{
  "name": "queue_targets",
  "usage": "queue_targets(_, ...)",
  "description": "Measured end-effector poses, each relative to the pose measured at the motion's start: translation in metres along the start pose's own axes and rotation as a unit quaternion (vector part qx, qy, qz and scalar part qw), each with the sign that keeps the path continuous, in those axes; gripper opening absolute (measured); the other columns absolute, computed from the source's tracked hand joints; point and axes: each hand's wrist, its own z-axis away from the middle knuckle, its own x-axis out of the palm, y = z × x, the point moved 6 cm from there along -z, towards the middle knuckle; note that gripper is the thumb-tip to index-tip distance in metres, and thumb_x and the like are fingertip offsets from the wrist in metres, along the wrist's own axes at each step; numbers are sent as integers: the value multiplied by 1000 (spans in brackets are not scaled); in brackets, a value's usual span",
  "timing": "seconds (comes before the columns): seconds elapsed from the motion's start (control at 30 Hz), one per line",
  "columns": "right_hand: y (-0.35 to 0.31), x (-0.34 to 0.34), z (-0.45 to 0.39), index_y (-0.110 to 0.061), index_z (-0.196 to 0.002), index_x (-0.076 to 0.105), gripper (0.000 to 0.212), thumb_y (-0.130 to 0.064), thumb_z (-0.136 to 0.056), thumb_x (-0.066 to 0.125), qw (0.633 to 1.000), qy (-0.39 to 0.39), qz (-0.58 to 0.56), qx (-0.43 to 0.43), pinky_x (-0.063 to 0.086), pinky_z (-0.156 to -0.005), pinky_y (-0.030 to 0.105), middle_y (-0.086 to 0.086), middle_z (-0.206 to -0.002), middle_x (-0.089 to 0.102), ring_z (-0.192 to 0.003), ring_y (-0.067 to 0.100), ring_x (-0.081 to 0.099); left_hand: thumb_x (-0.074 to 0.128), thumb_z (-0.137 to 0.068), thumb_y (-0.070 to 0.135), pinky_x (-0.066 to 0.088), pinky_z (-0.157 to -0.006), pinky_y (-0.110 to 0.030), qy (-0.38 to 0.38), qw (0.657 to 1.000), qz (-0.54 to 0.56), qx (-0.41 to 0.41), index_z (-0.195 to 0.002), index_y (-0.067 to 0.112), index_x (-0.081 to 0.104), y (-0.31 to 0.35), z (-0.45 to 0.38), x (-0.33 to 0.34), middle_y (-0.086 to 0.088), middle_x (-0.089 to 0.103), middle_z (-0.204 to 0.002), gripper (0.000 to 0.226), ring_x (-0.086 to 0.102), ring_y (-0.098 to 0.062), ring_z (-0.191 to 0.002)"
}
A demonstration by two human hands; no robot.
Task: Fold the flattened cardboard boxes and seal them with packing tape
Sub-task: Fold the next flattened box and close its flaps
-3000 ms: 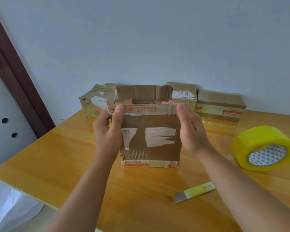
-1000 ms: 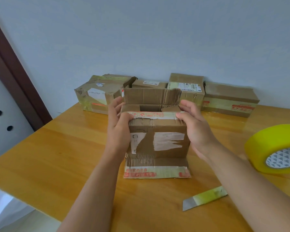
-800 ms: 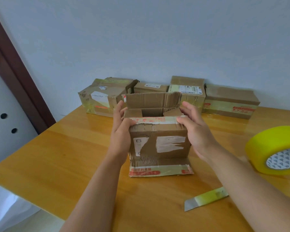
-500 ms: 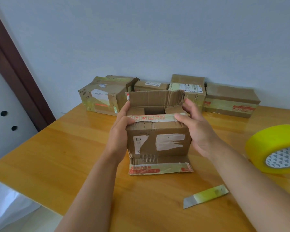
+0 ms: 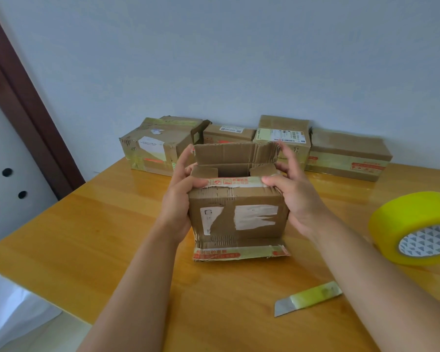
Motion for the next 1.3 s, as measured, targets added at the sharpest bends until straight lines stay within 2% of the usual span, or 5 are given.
queue_targets(0.4, 3, -4, 7, -30, -103, 53, 23, -35, -80, 57, 976, 54, 180, -113, 43, -80, 25, -3, -99, 56, -96, 17, 56, 54, -78, 9, 55, -64, -34, 8, 999, -11, 53, -98, 20, 50, -7, -3, -3, 12, 69, -84, 23, 69, -15, -79)
queue_targets(0.6, -1, -7, 10, -23, -101, 55, 16, -31, -88, 49, 935, 75, 294, -181, 44, -89, 19, -11, -124, 54, -116, 9, 52, 53, -83, 12, 55, -66, -27, 39, 990, -90, 96, -101, 24, 57, -3, 2, -4, 15, 54, -135, 21, 61, -14, -115)
queue_targets(0.87, -7, -4, 14, -16, -128, 62, 43, -29, -98, 32, 875, 41, 415, -244, 45, -83, 15, 0, -143, 54, -121, 9, 54, 48, -83, 28, 45, -102, -55, 40, 923, -299, 237, -96, 27, 73, 8, 2, -9, 15, 68, -119, 28, 54, -14, -126)
queue_targets(1.03, -10, -1, 15, -12, -124, 68, 49, -26, -97, 29, 843, 16, 451, -294, 41, -110, 48, 0, -137, 59, -139, 19, 43, 48, -86, 19, 43, -106, -50, 43, 915, -320, 240, -93, 33, 71, 8, 6, -6, 18, 68, -115, 27, 53, -13, -127)
queue_targets(1.3, -19, 4, 13, -11, -122, 69, 55, -30, -94, 26, 814, -9, 505, -285, 38, -109, 34, 2, -129, 66, -134, 20, 50, 47, -88, 17, 41, -107, -33, 47, 880, -405, 245, -98, 23, 74, 12, 5, -4, 15, 68, -114, 29, 51, -6, -126)
